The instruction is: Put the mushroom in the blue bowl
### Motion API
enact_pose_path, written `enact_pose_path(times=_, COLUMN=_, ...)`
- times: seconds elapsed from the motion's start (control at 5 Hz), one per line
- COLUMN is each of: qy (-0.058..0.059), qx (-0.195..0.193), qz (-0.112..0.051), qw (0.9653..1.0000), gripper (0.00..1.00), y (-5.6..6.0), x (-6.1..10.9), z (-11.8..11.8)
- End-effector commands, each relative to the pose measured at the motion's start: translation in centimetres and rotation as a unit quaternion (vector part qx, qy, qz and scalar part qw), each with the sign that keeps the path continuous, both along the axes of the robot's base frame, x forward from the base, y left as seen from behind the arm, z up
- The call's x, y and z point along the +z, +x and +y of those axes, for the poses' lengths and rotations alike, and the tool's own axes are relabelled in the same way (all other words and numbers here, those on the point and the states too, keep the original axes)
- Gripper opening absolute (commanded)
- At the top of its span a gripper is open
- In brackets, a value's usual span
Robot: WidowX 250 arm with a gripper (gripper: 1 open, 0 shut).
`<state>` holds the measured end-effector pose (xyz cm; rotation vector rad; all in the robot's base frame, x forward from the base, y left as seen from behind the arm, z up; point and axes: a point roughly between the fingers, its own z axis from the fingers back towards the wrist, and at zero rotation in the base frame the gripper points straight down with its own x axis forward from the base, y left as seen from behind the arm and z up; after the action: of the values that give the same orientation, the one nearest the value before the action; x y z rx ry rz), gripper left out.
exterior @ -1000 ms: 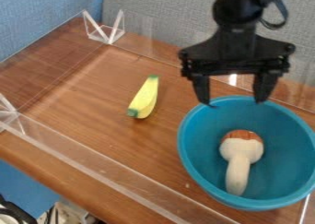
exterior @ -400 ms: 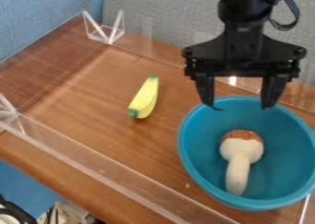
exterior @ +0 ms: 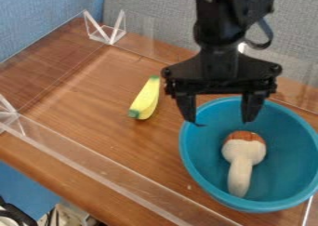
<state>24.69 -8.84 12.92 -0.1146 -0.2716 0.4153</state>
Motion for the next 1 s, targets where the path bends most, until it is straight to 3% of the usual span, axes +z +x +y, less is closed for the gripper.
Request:
enact_pose_path(times=0.0, qy=-0.006, qx=-0.020, qz=-0.033, qw=0.9992, gripper=1.00, y=1.3, x=1.8, z=-0.9)
enact_pose_path(times=0.2, qy=0.001, qx=-0.046, qz=-0.042, qw=0.9981, gripper=1.00, y=2.1, x=1.9, z=-2.3)
enact_pose_path(times=0.8, qy=-0.003, qx=-0.064, qz=-0.043, qw=0.9970, gripper=1.00, y=1.7, x=3.6, z=-0.4)
